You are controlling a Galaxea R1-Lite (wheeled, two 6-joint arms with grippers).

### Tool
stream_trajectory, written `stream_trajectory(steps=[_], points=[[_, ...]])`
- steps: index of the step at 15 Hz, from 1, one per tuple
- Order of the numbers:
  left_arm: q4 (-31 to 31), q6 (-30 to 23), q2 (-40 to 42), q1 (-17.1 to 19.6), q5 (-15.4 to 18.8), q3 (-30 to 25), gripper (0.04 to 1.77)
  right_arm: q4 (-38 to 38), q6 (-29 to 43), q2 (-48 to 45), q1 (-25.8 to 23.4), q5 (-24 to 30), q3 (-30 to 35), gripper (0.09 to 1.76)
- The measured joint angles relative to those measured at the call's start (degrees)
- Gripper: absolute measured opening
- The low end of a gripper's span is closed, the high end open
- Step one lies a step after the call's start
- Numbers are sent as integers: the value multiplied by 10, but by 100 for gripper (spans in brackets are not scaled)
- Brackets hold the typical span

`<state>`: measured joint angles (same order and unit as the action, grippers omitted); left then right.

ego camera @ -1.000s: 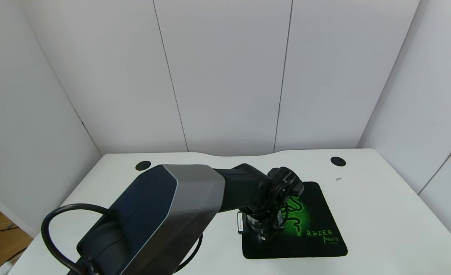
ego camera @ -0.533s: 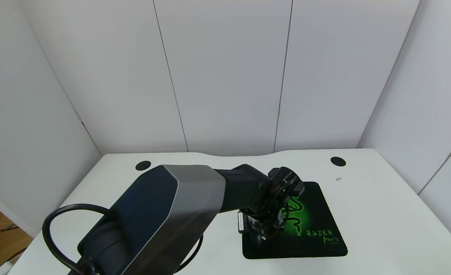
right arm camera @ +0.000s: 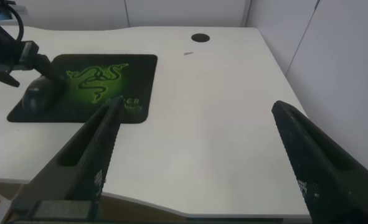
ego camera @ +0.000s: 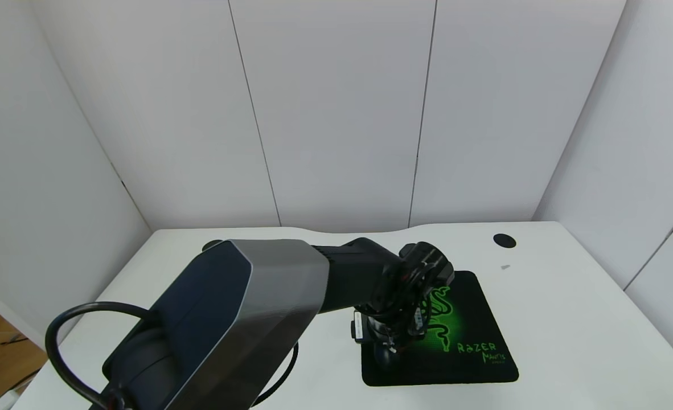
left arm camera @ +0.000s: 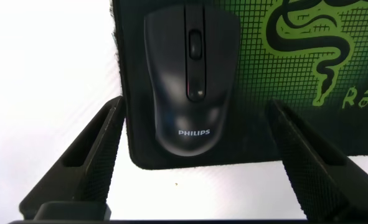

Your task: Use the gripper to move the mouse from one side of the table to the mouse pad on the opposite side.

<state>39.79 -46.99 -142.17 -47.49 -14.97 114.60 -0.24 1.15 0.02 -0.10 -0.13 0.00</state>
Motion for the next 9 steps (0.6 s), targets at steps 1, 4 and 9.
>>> stream_trajectory(steps=[1,4,9], points=[[1,3,3,1,0,0,161,0,0,0,0,0,0,171],[5,36,24,7,0,-1,165,0,0,0,0,0,0,171],[6,75,96,52,-16,-16,168,0,0,0,0,0,0,171]])
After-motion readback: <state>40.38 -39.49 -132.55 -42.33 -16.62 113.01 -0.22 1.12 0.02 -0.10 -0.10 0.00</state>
